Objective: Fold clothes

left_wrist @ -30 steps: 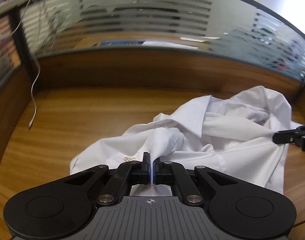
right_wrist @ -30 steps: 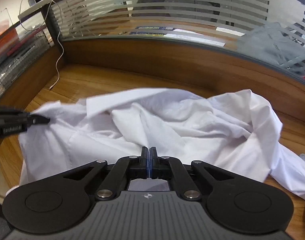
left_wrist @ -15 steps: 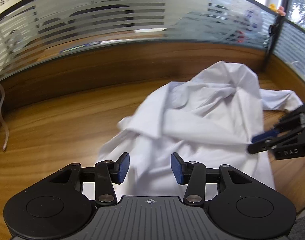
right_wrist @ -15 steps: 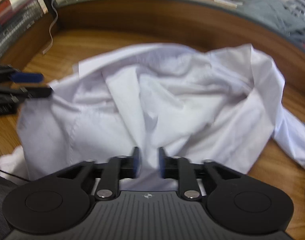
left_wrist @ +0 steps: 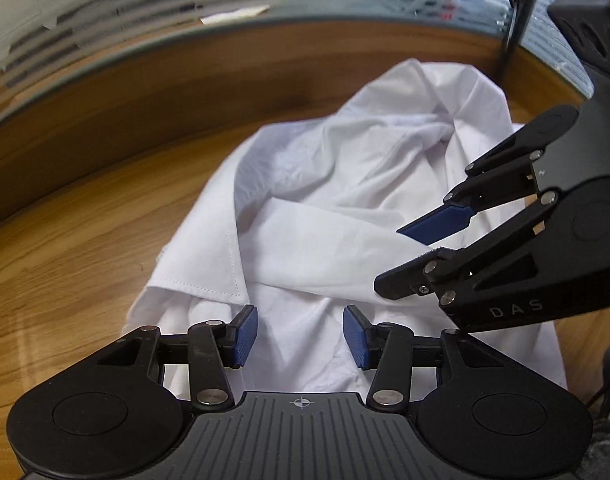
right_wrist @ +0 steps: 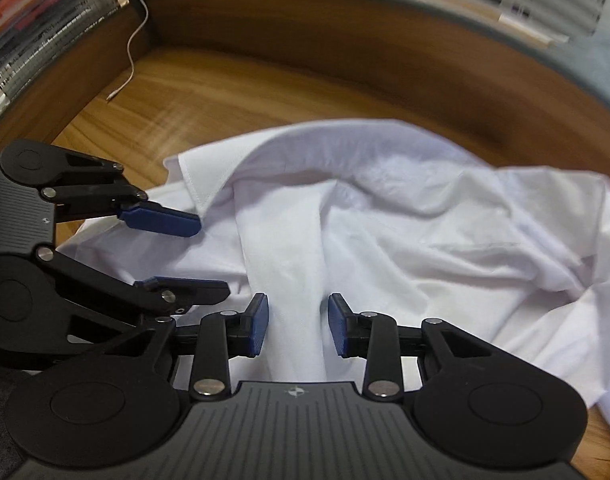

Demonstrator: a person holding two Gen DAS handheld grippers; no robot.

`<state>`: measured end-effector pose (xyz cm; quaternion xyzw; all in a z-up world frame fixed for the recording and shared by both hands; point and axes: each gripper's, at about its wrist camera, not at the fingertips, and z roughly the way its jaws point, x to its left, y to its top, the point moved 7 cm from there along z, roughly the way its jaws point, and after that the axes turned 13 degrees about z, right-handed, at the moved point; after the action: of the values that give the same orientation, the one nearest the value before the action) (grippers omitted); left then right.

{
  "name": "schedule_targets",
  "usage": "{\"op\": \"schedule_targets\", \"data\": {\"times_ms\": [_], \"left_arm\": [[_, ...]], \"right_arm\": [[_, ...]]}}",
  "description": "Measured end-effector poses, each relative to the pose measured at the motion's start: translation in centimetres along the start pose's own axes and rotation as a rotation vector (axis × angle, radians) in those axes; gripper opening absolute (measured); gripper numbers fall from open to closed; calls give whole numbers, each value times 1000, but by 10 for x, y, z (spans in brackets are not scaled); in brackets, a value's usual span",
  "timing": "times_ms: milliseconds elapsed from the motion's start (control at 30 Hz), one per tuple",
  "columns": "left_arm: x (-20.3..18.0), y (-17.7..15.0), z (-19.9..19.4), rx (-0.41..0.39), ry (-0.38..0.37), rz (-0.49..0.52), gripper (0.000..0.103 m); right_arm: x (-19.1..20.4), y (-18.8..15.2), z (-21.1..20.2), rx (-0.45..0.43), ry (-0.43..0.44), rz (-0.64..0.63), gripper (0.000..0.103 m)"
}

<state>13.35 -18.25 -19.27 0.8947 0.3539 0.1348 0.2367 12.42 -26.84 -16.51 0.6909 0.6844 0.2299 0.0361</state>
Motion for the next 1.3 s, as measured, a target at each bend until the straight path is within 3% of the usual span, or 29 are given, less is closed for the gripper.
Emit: {"op": "schedule_targets", "data": {"times_ms": [67,100,300,333,367,433,467,733,800,1033,1100,1233,1300], "left_arm": [[-4,1,7,9,0,25,54],[-7,2,11,11,2,38,54],[-17,4,28,38,61,103,54],[-17,3,29,43,72,102,47],[-16,3,28,46,78,99,29],[-12,2,22,51,88,66,6],[-10,3,17,48,96,41,3],[18,10,-65,-124,198,-31,2],[26,8,-76,-125,198,-37,2],[22,8,-74,-100,33,-55,4],[12,11,-65,-94,5,-45,10],[1,17,-43,-63,-10,-14,44],[-2,21,-31,-42,-2,0,52]], "right_arm": [[-3,0,2,4,-2,1,9],[-4,1,1,-2,-4,8,7],[-9,12,-13,-87,2,63,2],[-10,14,-17,-105,-1,69,2],[-11,16,-21,-124,-6,73,2],[-12,20,-28,-159,-16,84,2],[-14,22,-33,-174,-18,93,2],[-24,20,-58,-246,-57,141,2],[-26,13,-58,-245,-71,148,2],[-26,0,-47,-230,-65,197,2],[-25,0,-45,-231,-60,202,2],[-28,0,-43,-232,-48,210,2],[-29,0,-42,-232,-44,214,2]]}}
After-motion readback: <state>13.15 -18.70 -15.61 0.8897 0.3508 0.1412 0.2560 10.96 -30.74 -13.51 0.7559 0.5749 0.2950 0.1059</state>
